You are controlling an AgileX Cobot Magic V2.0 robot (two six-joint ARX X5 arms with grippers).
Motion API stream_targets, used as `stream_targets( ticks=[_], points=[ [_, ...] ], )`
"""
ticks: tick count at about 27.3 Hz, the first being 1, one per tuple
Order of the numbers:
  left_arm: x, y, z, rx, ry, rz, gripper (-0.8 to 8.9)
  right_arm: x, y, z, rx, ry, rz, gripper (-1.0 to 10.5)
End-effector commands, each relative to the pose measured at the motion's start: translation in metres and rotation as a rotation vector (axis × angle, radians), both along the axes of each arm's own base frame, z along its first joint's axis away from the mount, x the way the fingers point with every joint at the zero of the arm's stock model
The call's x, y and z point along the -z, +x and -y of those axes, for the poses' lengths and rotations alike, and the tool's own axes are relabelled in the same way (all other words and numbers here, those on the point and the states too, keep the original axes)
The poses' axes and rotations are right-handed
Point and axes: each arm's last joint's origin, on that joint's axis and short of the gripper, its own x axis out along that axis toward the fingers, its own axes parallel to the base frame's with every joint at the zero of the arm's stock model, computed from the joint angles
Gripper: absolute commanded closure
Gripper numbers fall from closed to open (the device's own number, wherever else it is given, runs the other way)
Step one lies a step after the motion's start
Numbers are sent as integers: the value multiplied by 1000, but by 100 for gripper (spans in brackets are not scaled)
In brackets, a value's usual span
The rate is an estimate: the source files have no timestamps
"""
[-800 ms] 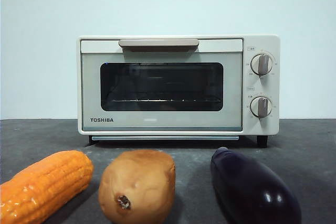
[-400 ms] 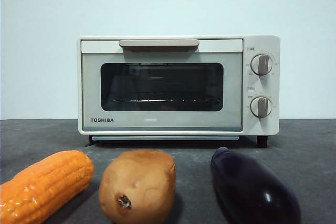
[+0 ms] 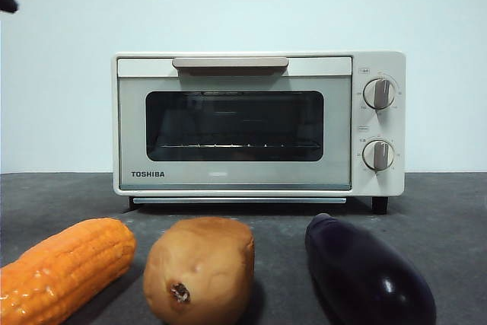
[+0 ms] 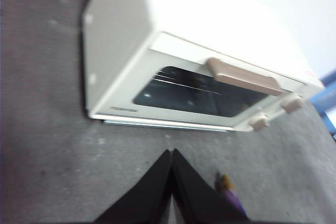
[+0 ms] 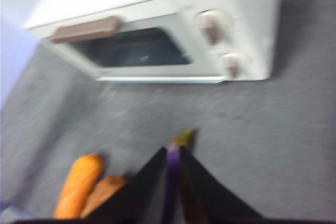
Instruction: Take the eggplant from the table,put the eggplant in the oven
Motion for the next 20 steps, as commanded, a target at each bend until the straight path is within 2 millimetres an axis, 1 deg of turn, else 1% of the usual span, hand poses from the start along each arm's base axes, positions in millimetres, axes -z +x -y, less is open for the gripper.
stream_targets(
  ticks=[1, 2, 3, 4, 7, 9, 13, 15, 20],
  points=[
    [-11, 6, 3, 50, 10, 29, 809, -1, 6, -4, -73, 30, -27, 721],
    [-13, 8, 4, 58, 10, 29, 809, 1, 9, -6, -92, 33, -44, 635],
    [-15, 9, 4, 64, 11, 30, 809, 2, 11, -8, -111, 35, -56, 583],
    [-16, 10, 5, 68, 13, 32, 809, 3, 12, -10, -130, 37, -64, 556],
    [-18, 11, 7, 84, 22, 40, 809, 6, 17, -20, -204, 43, -94, 536],
    [-18, 11, 8, 89, 24, 41, 809, 10, 21, -31, -244, 40, -137, 536],
    [-18, 11, 8, 95, 29, 45, 809, 18, 30, -52, -245, -21, -202, 536],
    [-18, 11, 8, 96, 32, 47, 809, 27, 34, -70, -232, -91, -245, 536],
    [-18, 11, 8, 101, 44, 54, 809, 59, 44, -124, -200, -297, -383, 536]
  ],
)
